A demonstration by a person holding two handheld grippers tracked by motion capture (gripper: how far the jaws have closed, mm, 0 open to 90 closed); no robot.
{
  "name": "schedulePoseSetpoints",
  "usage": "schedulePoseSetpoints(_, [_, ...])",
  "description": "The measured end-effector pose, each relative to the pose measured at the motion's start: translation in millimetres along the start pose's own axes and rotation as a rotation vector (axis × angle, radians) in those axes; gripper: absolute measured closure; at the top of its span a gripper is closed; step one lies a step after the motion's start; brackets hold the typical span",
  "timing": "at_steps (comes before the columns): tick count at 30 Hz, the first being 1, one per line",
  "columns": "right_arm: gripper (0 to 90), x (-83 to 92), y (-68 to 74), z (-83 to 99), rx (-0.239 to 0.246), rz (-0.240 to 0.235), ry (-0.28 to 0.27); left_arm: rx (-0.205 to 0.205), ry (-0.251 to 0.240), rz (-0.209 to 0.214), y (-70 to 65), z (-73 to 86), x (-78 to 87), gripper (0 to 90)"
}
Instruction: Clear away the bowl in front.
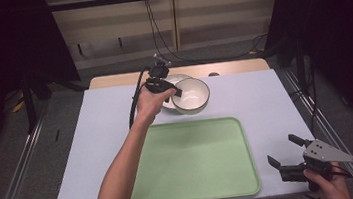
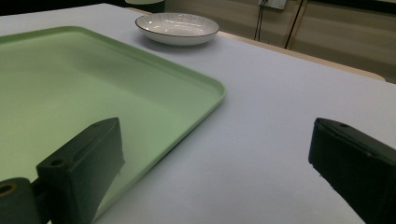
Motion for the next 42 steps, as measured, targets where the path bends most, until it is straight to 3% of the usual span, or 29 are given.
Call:
schedulePoseSetpoints(12, [2.7, -0.9, -0.5, -0.7, -0.002, -0.008, -0.002, -0.032, 0.012, 0.027, -22.0, 13.6, -12.5, 82.8])
schedulePoseSetpoints(13, [2.7, -0.9, -0.4, -0.7, -0.002, -0.009, -0.003, -0.06, 0.021, 0.024, -22.7, 14.0, -13.7, 82.8])
schedulePoseSetpoints(14, [2.7, -0.7, -0.2, -0.7, -0.006, -0.011, -0.002, -0.035, 0.016, 0.037, -26.3, 15.3, -17.0, 82.7])
schedulePoseSetpoints(18, [2.7, -1.7, 0.0, -0.4, -0.007, -0.012, 0.001, -0.068, 0.043, 0.038, -34.3, 19.6, -21.8, 82.8])
schedulePoseSetpoints(20, [2.7, -1.6, 0.2, -0.5, -0.012, -0.011, 0.001, -0.054, 0.041, 0.047, -38.0, 20.5, -24.0, 82.7])
schedulePoseSetpoints(21, [2.7, -1.9, -0.3, -0.4, -0.005, -0.01, 0.0, -0.072, 0.051, 0.054, -38.6, 21.2, -24.8, 82.8])
schedulePoseSetpoints(23, [2.7, -1.5, -0.5, -0.8, -0.003, -0.009, -0.006, -0.054, 0.046, 0.061, -41.6, 22.8, -28.4, 82.8])
schedulePoseSetpoints(26, [2.7, -1.1, -0.5, -0.5, -0.002, -0.009, -0.005, -0.076, 0.063, 0.056, -45.4, 28.5, -32.9, 82.7])
schedulePoseSetpoints(28, [2.7, -1.4, 0.0, -0.5, -0.007, -0.01, -0.001, -0.062, 0.07, 0.073, -48.0, 32.9, -37.7, 82.8])
schedulePoseSetpoints(30, [2.7, -2.0, 0.1, -0.4, -0.002, -0.008, 0.001, -0.075, 0.088, 0.058, -48.9, 34.9, -42.7, 82.7])
schedulePoseSetpoints(35, [2.7, -2.1, -0.3, -0.7, 0.001, -0.01, 0.0, -0.056, 0.1, 0.06, -56.2, 41.9, -54.8, 82.8])
schedulePoseSetpoints(38, [2.7, -1.9, -0.2, -0.5, 0.0, -0.011, 0.002, -0.086, 0.116, 0.065, -60.1, 46.2, -58.5, 82.8])
schedulePoseSetpoints(42, [2.7, -2.9, -0.6, -0.7, 0.003, -0.006, -0.003, -0.088, 0.127, 0.072, -65.2, 48.8, -65.0, 82.8])
Point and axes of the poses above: each handheld gripper's, and its own axes: x roughly backward along the jaws, z roughly out of its underside, y roughly to its left, the point moved 5 cm from there along -x, roughly forward along the jaws, and after that the axes turned 11 degrees about x, right-handed, at the moved point
